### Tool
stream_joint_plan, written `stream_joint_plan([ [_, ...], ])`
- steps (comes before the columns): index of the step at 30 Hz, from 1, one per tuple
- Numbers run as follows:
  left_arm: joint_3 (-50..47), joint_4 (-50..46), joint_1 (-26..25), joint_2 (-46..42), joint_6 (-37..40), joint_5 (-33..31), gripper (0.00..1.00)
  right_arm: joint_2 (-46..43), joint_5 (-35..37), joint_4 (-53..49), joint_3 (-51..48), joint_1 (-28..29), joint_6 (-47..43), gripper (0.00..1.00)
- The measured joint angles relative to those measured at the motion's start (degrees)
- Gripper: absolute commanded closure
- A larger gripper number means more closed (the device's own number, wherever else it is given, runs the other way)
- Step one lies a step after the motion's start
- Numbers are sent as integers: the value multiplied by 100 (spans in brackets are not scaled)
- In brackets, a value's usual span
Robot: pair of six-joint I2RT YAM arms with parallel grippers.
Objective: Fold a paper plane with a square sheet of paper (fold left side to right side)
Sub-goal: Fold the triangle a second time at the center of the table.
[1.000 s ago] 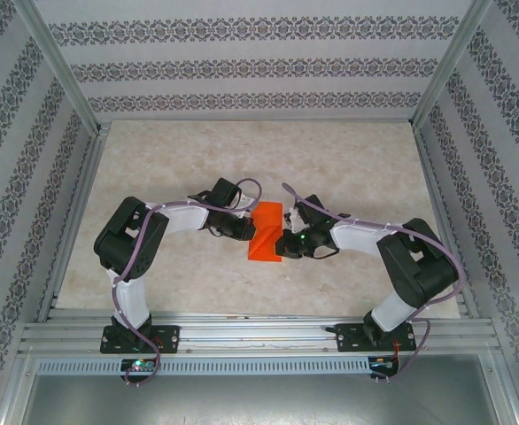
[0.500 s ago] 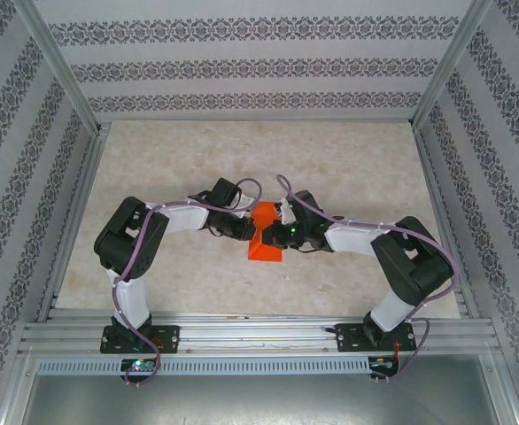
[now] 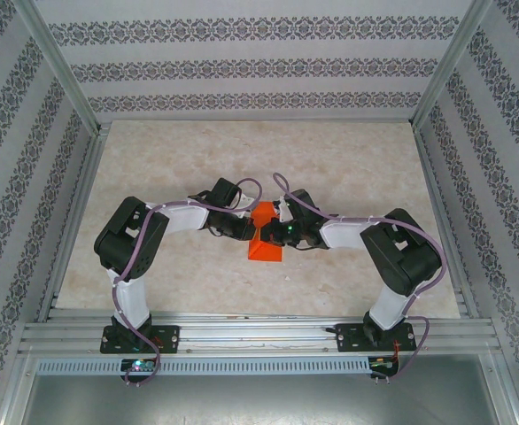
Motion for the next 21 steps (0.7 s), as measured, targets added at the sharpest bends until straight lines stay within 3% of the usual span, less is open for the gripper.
stream_joint_plan([
  [21,42,-4,-2,24,2,-26,100,179,177,-122,7,-11,-66,100],
])
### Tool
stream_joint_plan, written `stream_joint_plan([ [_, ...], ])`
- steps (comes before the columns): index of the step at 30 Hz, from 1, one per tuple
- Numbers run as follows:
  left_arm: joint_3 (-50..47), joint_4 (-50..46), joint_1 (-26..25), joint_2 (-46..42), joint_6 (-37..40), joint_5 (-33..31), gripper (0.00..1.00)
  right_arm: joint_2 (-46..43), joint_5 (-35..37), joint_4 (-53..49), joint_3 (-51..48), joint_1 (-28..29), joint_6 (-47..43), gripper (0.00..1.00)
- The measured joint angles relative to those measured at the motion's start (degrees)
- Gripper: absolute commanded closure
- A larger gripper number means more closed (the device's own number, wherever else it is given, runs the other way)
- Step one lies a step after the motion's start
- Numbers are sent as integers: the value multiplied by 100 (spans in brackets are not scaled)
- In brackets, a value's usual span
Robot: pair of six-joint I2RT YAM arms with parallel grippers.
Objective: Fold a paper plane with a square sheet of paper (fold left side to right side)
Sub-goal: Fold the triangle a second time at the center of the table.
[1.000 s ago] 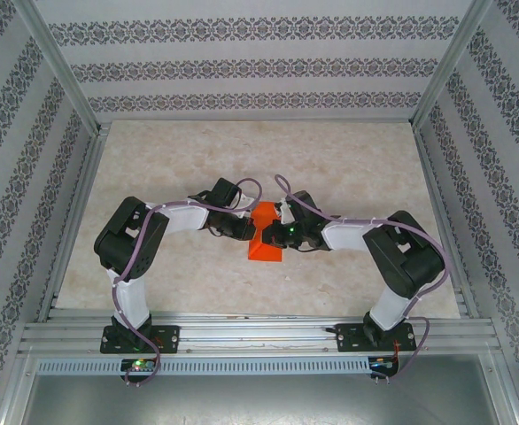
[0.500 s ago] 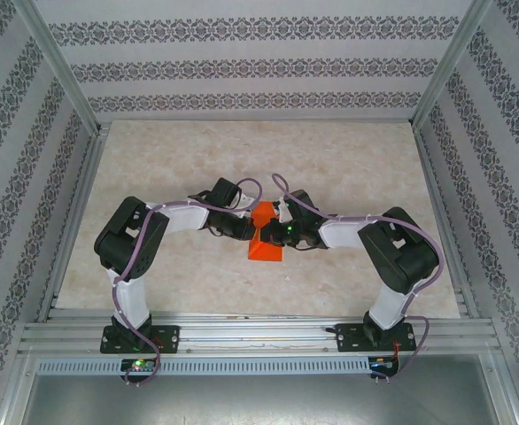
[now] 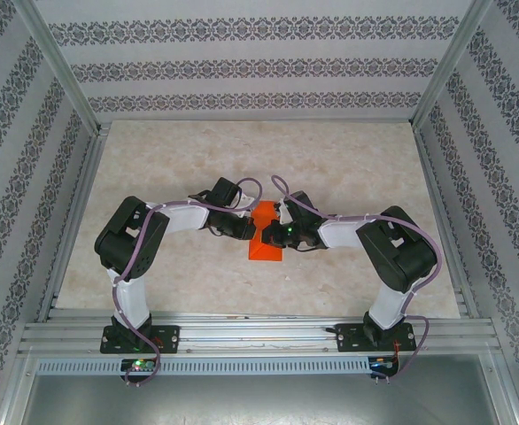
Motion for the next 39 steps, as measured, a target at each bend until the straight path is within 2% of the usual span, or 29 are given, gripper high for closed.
stream_joint_plan([
  [11,48,-2,2,31,0,0,100,2,63,-146,-11,-2,2,100],
  [16,98,-28,0,48,-2,-24,94,2,94,-146,-92,-2,26,100],
  [20,133,-59,0,50,-11,-52,83,2,98,-83,-125,-2,92,100],
  [22,166,-68,2,39,-9,-94,83,2,98,-79,-125,-2,120,100],
  [27,181,-177,39,-275,-31,-273,74,11,96,-76,-125,-4,136,100],
  [29,181,-240,55,-540,-28,-317,74,11,94,-74,-125,-4,136,100],
  [33,151,-350,70,-1167,-105,-306,84,11,94,-76,-125,-4,153,100],
  [39,-382,-352,52,-1814,-522,44,91,13,94,-76,-125,-4,157,100],
])
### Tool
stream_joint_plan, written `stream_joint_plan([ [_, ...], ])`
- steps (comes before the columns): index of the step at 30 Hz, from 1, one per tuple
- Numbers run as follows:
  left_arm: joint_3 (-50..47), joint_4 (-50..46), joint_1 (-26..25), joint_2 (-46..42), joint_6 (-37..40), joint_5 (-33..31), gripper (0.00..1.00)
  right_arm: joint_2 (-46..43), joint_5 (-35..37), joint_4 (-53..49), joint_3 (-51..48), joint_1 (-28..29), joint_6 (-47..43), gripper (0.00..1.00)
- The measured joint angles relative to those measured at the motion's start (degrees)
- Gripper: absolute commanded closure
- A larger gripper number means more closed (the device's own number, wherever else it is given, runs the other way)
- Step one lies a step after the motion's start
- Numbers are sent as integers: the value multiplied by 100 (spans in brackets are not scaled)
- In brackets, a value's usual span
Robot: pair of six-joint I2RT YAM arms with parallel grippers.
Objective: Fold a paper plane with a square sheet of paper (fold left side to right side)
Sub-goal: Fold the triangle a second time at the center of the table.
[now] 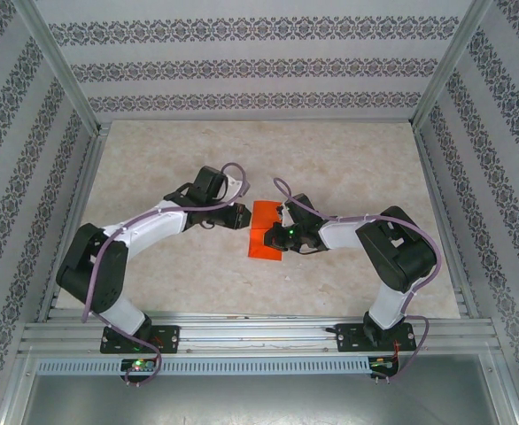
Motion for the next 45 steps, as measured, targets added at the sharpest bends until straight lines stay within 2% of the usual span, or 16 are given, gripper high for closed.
stream_joint_plan([
  [8,-448,46,-343,181,-752,555,94,0,0,0,0,0,0,100],
  [15,-365,81,-450,649,-907,752,95,9,-13,0,2,-4,0,100],
  [32,46,-140,-450,1327,-787,586,95,35,-74,-48,37,-35,-4,100],
  [45,109,-302,-448,1436,-713,308,95,57,-103,-125,83,-37,-7,100],
])
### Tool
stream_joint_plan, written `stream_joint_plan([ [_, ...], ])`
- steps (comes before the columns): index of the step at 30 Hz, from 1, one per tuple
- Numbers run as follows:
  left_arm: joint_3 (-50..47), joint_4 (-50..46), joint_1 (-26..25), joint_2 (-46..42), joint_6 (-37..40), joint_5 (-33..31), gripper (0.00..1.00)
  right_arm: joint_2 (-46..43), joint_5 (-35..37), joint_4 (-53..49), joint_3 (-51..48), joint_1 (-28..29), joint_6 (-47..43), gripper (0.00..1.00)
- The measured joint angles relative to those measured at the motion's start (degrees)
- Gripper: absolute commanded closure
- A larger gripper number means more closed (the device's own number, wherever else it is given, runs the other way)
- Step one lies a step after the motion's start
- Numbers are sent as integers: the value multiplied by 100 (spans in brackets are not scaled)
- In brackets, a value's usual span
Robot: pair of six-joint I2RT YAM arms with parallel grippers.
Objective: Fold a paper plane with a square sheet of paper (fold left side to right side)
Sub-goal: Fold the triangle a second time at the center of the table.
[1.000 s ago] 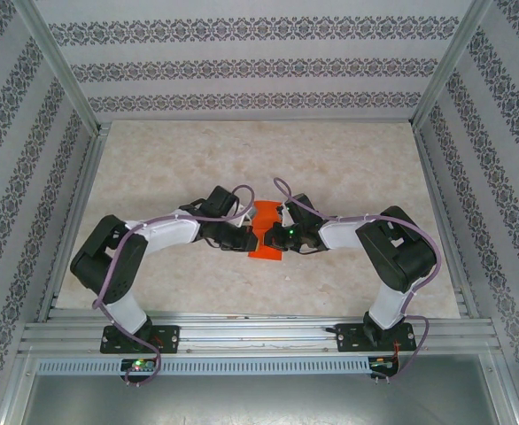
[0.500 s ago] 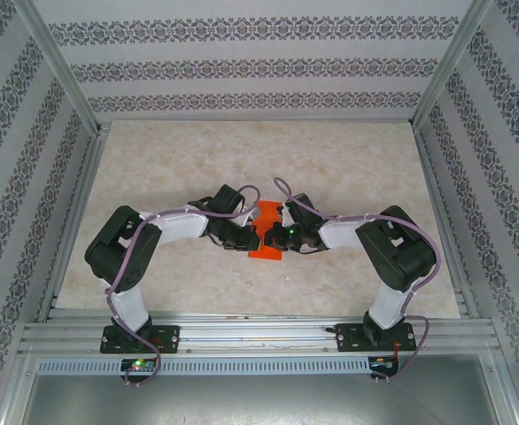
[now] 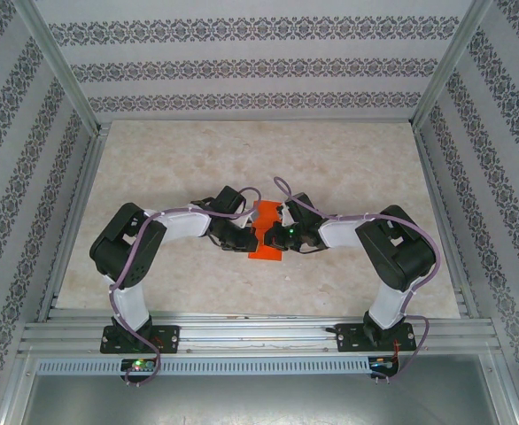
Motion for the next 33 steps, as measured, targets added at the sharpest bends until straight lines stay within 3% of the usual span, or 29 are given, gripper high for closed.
stream_joint_plan([
  [33,0,-9,39,66,-22,-140,96,2,0,-9,9,0,0,100],
])
